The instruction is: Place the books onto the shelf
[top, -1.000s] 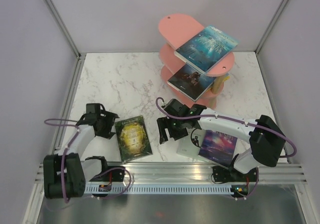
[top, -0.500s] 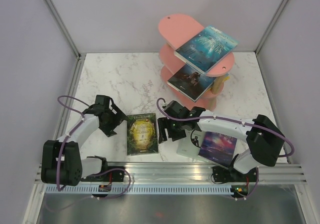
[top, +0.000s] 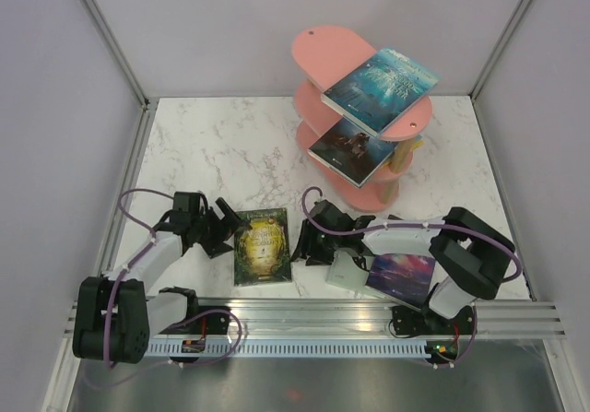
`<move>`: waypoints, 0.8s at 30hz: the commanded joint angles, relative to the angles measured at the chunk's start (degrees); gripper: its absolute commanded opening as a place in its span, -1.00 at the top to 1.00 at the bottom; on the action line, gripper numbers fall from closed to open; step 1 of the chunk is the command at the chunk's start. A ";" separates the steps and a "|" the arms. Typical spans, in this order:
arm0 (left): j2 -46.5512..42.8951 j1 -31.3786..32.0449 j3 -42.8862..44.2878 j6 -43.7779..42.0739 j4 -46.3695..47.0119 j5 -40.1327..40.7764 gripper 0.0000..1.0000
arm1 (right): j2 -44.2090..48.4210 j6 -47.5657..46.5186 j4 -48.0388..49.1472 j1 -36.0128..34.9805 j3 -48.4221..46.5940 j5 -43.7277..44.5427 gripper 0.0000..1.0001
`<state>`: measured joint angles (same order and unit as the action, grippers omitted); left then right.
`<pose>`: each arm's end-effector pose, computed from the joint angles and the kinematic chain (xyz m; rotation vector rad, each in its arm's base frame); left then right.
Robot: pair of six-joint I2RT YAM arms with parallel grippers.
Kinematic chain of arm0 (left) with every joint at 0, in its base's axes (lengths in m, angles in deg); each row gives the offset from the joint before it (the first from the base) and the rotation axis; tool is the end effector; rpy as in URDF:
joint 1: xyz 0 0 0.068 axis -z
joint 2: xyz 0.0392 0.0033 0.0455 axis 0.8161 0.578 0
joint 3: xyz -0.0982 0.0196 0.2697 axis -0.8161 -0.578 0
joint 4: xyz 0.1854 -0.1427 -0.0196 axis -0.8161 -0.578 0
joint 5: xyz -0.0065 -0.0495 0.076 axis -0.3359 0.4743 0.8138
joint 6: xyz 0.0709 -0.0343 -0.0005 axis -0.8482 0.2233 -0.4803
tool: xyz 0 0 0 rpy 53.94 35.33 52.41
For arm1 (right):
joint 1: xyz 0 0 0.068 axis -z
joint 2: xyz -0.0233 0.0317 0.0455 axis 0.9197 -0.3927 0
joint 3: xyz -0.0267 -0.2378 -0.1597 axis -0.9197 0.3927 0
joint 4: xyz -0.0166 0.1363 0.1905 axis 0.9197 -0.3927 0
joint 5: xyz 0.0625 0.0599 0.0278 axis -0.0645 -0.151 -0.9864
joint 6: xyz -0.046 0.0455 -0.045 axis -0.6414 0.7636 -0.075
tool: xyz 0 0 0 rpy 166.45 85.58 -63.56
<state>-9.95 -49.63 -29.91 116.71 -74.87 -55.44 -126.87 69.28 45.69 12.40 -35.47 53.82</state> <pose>0.1723 -0.0398 0.1541 -0.8187 2.5876 -0.7782 0.1644 0.2484 0.1537 0.1129 2.8209 0.8697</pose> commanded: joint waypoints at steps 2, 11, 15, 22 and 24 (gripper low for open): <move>4.39 1.62 -4.63 -2.89 4.58 -2.29 -0.89 | -6.94 6.84 10.08 -0.10 2.46 2.87 -0.06; 9.58 2.76 -8.93 -1.75 22.07 -20.92 -0.78 | -14.87 10.09 13.43 -2.21 0.00 2.34 0.31; 7.39 2.85 -9.55 -0.34 24.10 -23.04 -0.62 | -14.87 10.09 12.28 -2.21 -0.09 3.04 0.31; 0.54 3.29 -10.87 2.12 25.50 -26.11 0.09 | -13.20 9.92 11.14 -2.21 0.79 4.62 0.30; -0.87 3.81 -11.13 2.82 26.12 -26.90 0.19 | -12.94 9.83 11.14 -2.21 0.71 4.71 0.30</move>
<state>-8.82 -48.43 -40.69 115.03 -49.90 -73.34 -135.68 80.27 61.50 11.66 -36.26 50.01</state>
